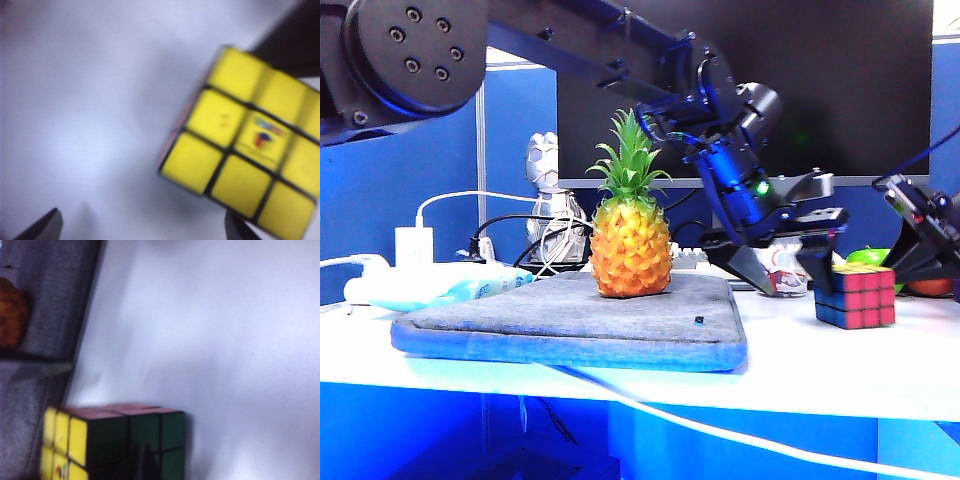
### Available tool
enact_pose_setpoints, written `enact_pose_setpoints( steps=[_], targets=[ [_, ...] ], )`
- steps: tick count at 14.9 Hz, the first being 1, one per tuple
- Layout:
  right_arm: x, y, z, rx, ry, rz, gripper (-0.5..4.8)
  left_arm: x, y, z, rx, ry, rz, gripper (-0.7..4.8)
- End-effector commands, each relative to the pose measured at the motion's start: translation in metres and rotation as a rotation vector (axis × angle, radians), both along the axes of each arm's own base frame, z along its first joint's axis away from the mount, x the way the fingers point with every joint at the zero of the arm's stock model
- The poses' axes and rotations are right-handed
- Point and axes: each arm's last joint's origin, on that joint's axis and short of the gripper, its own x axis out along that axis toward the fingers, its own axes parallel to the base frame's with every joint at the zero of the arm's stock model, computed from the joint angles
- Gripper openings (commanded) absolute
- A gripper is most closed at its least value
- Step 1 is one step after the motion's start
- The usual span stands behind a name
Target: Rotate the Rubik's Cube so that its red face is facing towards you.
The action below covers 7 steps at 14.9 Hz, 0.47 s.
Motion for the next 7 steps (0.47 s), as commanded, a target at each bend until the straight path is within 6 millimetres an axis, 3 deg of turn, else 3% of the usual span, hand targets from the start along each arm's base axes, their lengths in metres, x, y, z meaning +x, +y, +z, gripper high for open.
enact_pose_setpoints(
  steps=[1,7],
  targets=[
    [-0.0051,0.0024,0.0055,0.009,0.01,0.031,-0.05,0.0061,-0.0005,0.0025,-0.027,-0.057,0.023,4.29],
    [-0.0051,0.0018,0.0057,-0.021,0.003,0.029,-0.05,0.0101,0.0014,0.0017,-0.038,-0.068,0.024,4.29]
  ],
)
